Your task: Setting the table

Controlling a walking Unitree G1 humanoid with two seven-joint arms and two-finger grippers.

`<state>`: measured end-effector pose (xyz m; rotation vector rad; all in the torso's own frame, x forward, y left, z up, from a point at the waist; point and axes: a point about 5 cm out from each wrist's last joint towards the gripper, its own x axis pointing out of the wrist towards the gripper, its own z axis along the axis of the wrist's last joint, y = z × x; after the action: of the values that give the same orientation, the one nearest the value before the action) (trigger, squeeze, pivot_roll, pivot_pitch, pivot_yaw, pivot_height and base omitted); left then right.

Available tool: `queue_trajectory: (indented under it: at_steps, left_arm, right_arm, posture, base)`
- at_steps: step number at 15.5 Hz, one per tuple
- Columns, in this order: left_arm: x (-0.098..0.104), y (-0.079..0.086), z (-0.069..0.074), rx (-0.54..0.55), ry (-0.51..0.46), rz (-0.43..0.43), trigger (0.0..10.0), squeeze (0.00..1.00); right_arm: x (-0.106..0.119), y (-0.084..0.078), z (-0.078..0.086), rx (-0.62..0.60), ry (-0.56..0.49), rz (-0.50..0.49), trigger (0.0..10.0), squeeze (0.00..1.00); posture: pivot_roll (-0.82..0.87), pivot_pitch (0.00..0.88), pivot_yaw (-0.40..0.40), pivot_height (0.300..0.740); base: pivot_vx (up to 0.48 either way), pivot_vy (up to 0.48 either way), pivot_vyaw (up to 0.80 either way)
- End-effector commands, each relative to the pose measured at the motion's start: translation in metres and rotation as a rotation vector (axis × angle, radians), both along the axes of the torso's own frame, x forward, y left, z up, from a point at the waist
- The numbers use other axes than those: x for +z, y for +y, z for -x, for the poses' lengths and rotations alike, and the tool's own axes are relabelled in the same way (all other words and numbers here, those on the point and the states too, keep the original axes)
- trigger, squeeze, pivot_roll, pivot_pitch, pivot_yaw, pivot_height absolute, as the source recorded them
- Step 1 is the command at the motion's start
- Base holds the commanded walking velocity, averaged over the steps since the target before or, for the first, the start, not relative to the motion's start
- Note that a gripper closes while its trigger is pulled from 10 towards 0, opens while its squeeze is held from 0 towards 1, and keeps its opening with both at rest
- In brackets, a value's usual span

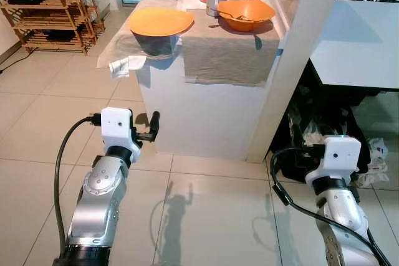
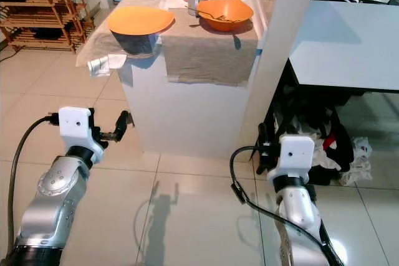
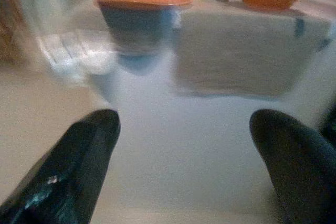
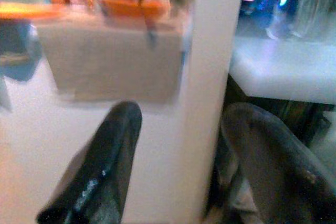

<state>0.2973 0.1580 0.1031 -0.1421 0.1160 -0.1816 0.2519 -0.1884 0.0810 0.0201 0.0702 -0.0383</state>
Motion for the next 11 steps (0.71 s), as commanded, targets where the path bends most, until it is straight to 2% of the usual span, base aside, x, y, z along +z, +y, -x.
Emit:
queue_trajectory:
  at_steps: [1, 3, 6, 7, 8, 9, 10, 11]
  left_arm:
    - [-0.012, -0.018, -0.003, -0.088, 0.062, 0.017, 10.0, 0.0]
    - [-0.008, -0.019, -0.005, -0.116, 0.015, -0.046, 10.0, 0.0]
    - [-0.007, -0.019, -0.012, -0.114, -0.006, -0.022, 10.0, 0.0]
    - [0.002, 0.001, -0.009, -0.042, -0.056, -0.032, 10.0, 0.0]
    - [0.004, 0.014, -0.001, -0.019, -0.07, -0.05, 10.0, 0.0]
    - [-0.001, 0.029, 0.017, -0.003, -0.113, -0.135, 10.0, 0.0]
    - [-0.006, 0.031, 0.027, 0.008, -0.124, -0.156, 10.0, 0.0]
    - [-0.007, 0.025, 0.03, 0.009, -0.123, -0.126, 10.0, 0.0]
  right_arm:
    - [-0.026, 0.013, 0.001, 0.078, 0.124, -0.066, 10.0, 0.0]
    - [-0.02, 0.021, -0.006, 0.112, 0.089, -0.034, 10.0, 0.0]
    - [-0.022, 0.019, -0.012, 0.12, 0.076, -0.043, 10.0, 0.0]
    - [0.0, 0.001, -0.005, 0.023, -0.033, 0.014, 10.0, 0.0]
    - [0.003, -0.007, 0.004, 0.017, -0.036, 0.036, 10.0, 0.0]
    - [-0.004, -0.016, 0.021, 0.023, -0.039, 0.085, 10.0, 0.0]
    - [-0.008, -0.014, 0.03, 0.039, -0.052, 0.097, 10.0, 0.0]
    - [-0.009, -0.007, 0.033, 0.048, -0.047, 0.078, 10.0, 0.0]
  posture:
    - [0.02, 0.0, 0.008, 0.74]
    - [0.02, 0.0, 0.003, 0.74]
    - [0.02, 0.0, 0.005, 0.74]
    - [0.02, 0.0, 0.008, 0.74]
    - [0.02, 0.0, 0.011, 0.74]
    - [0.01, 0.0, 0.013, 0.74]
    - [0.01, 0.0, 0.013, 0.74]
    - [0.01, 0.0, 0.009, 0.74]
  base:
    - [0.0, 0.0, 0.0]
    - [0.0, 0.0, 0.0]
    - [0.0, 0.0, 0.0]
    - [0.0, 0.0, 0.0]
    - [0.0, 0.0, 0.0]
    - [0.0, 0.0, 0.0]
    - [0.0, 0.0, 0.0]
    - [0.0, 0.0, 0.0]
